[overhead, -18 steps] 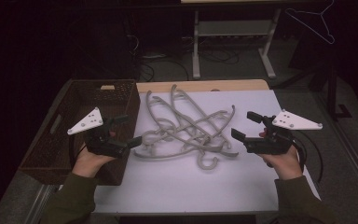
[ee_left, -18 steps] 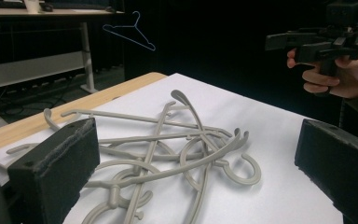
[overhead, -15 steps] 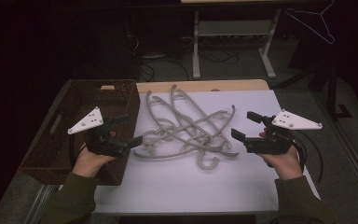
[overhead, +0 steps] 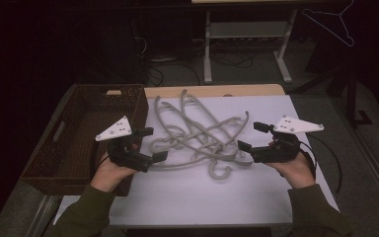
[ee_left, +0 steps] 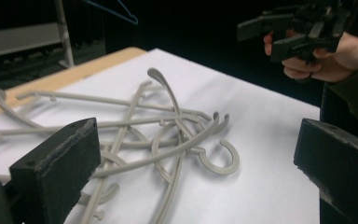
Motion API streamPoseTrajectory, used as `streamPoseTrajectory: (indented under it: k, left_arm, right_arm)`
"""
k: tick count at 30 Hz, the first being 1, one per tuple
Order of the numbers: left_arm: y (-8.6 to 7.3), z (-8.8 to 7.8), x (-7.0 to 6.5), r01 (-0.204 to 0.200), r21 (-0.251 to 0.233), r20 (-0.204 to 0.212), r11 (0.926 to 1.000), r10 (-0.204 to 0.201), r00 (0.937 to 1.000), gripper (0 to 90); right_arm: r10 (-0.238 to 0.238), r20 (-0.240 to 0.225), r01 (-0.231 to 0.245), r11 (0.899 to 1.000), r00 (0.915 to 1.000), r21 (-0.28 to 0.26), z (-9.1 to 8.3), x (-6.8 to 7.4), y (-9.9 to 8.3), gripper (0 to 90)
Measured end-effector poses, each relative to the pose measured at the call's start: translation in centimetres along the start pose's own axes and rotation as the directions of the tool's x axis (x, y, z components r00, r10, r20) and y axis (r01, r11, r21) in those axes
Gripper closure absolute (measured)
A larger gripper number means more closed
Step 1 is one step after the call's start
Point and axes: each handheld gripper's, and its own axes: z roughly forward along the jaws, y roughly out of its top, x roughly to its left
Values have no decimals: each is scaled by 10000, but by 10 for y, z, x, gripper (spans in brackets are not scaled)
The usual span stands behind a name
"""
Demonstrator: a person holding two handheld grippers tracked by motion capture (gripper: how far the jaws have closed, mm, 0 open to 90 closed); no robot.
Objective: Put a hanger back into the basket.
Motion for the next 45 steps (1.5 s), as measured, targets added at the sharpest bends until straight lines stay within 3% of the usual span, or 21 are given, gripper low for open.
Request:
streamPoseTrajectory:
  k: [6,12,18,27,31,32,35,39,42,44,45]
  left_arm:
    - [-11,16,-3,134,475,258,9988,-146,9996,39]
    - [-22,29,-6,2,1045,250,9945,-28,9997,39]
    - [-33,37,-8,-66,1320,277,9912,29,9996,38]
    - [-48,43,-9,-13,1595,341,9872,-42,9994,38]
    - [-51,45,-9,29,1720,361,9851,-93,9993,38]
    - [-51,45,-9,26,1791,329,9838,-86,9994,38]
    - [-52,44,-9,28,1851,286,9827,-82,9996,38]
    - [-52,44,-8,62,1825,279,9832,-114,9995,38]
    - [-52,44,-7,55,1878,260,9822,-105,9996,38]
    - [-52,44,-7,59,1881,243,9821,-107,9996,39]
    - [-52,44,-7,56,1878,246,9822,-104,9996,39]
  right_arm:
    - [-170,-186,177,9991,9997,396,11,2,1,126]
    - [-185,-421,214,9972,9989,712,27,3,6,133]
    - [-211,-596,273,9941,9980,1045,46,3,8,141]
    - [-404,-1073,612,9783,9934,1980,90,9,6,196]
    - [-290,-1426,667,9615,9894,2667,110,12,6,237]
    - [-251,-1519,702,9516,9881,2993,120,14,6,241]
    - [-303,-1536,794,9426,9877,3245,129,17,5,259]
    - [-481,-1666,1101,9155,9848,3869,146,21,6,294]
    - [-405,-1758,1102,9064,9836,4078,156,22,8,340]
    - [-312,-1869,1107,8950,9819,4322,165,22,8,387]
    - [-220,-1990,1120,8841,9798,4536,174,23,8,422]
